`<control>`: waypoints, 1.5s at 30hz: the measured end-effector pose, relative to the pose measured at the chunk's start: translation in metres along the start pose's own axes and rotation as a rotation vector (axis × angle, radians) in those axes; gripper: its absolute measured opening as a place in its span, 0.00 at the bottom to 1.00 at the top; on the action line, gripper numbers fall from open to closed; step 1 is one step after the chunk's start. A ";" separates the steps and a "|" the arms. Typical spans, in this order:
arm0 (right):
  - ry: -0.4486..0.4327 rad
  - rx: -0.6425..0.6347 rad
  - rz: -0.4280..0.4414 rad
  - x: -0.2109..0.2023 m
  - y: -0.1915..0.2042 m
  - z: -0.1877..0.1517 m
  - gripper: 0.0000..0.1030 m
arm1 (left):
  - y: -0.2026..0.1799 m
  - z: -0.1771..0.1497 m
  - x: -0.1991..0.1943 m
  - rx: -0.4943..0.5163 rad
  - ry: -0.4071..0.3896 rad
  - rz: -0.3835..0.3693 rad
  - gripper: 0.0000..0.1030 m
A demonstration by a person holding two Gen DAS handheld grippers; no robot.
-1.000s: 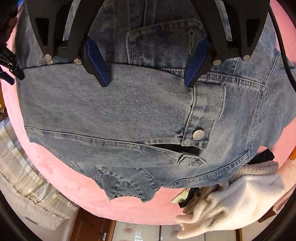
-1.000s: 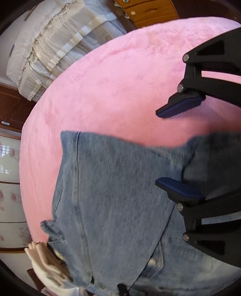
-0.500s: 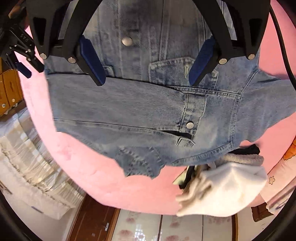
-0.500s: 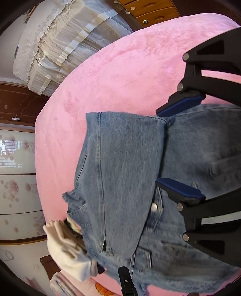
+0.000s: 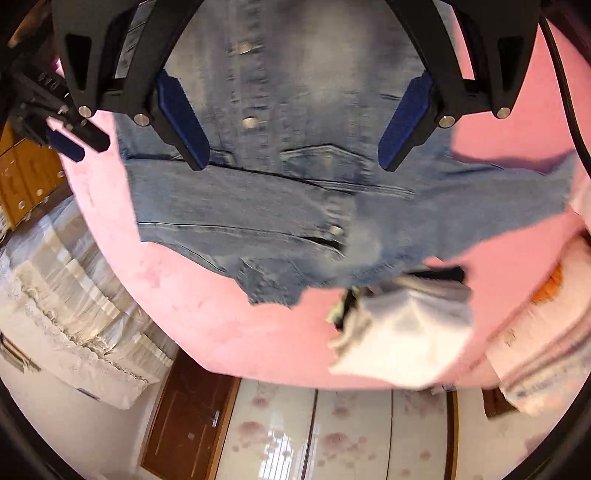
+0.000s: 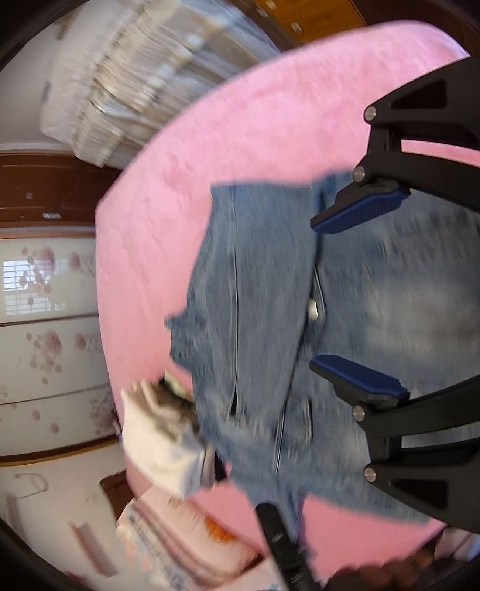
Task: Fold large clothes
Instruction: 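Move the left gripper to the other denim sleeve cuff, then grasp the other sleeve cuff with the left gripper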
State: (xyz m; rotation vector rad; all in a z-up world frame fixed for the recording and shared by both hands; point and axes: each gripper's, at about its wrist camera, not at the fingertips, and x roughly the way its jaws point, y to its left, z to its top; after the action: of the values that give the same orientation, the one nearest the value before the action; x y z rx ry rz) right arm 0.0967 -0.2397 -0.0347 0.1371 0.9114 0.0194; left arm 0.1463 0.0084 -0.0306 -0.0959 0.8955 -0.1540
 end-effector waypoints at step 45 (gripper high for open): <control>0.133 -0.304 0.153 0.203 0.342 0.012 0.66 | 0.533 -0.088 0.100 -0.835 0.104 0.108 0.15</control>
State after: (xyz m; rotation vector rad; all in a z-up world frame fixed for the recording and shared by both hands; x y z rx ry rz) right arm 0.2444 0.1132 -0.1438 -0.0788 1.0180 0.3111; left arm 0.1888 0.5146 -0.2414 -0.8197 1.0190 0.3287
